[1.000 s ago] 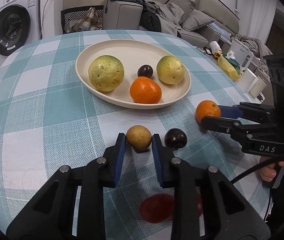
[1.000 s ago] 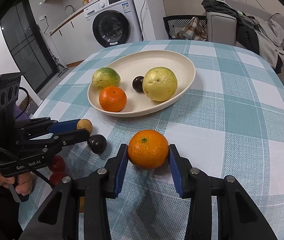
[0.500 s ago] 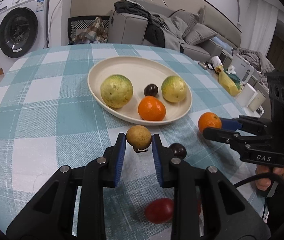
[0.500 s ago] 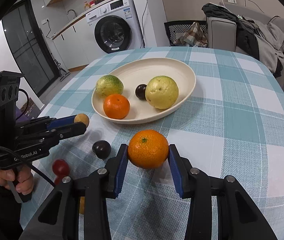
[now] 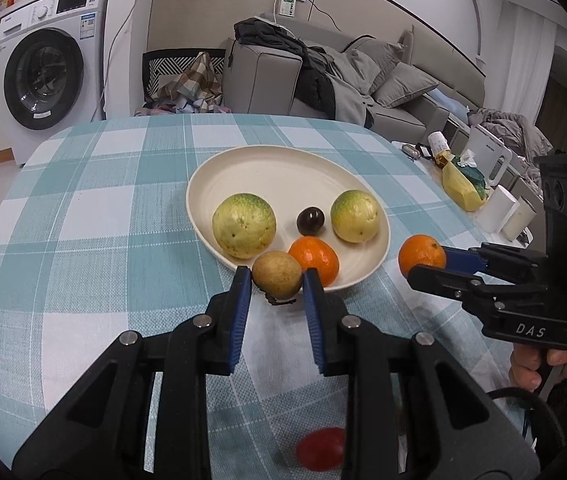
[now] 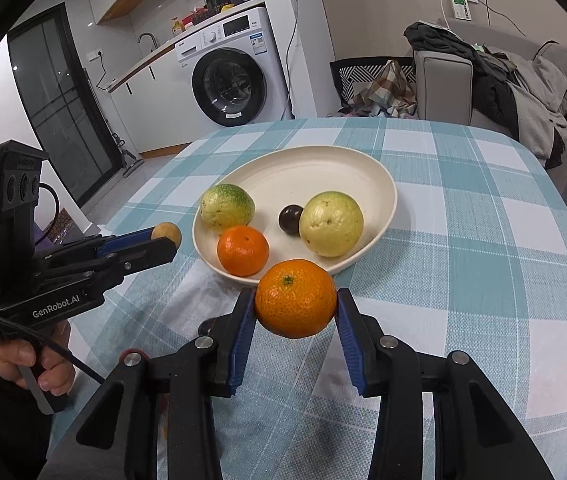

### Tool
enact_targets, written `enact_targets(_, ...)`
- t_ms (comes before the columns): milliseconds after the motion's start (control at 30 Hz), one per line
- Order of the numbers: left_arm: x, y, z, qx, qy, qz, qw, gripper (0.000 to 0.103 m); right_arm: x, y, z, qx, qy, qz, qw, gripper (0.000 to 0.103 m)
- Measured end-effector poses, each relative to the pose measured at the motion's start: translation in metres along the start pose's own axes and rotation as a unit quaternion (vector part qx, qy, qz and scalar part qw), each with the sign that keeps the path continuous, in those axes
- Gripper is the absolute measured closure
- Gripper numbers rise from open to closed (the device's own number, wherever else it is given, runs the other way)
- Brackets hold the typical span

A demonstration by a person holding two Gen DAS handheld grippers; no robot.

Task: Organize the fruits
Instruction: 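Carry the tan fruit in the left tool and the orange in the right tool over the plate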

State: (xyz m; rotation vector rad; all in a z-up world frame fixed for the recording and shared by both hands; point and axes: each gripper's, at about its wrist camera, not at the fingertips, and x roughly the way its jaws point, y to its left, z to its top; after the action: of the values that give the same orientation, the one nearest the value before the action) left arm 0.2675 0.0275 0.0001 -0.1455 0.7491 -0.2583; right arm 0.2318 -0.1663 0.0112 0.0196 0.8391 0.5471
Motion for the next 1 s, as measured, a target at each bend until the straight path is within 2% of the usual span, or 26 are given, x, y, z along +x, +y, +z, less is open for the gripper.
enact_targets(1000,0.045,0.006,0.017,-0.001,0.022,0.008,0.9997,0.079,0.035,-0.006,0.029,0.011,0.021,0.022,0.999,0.062)
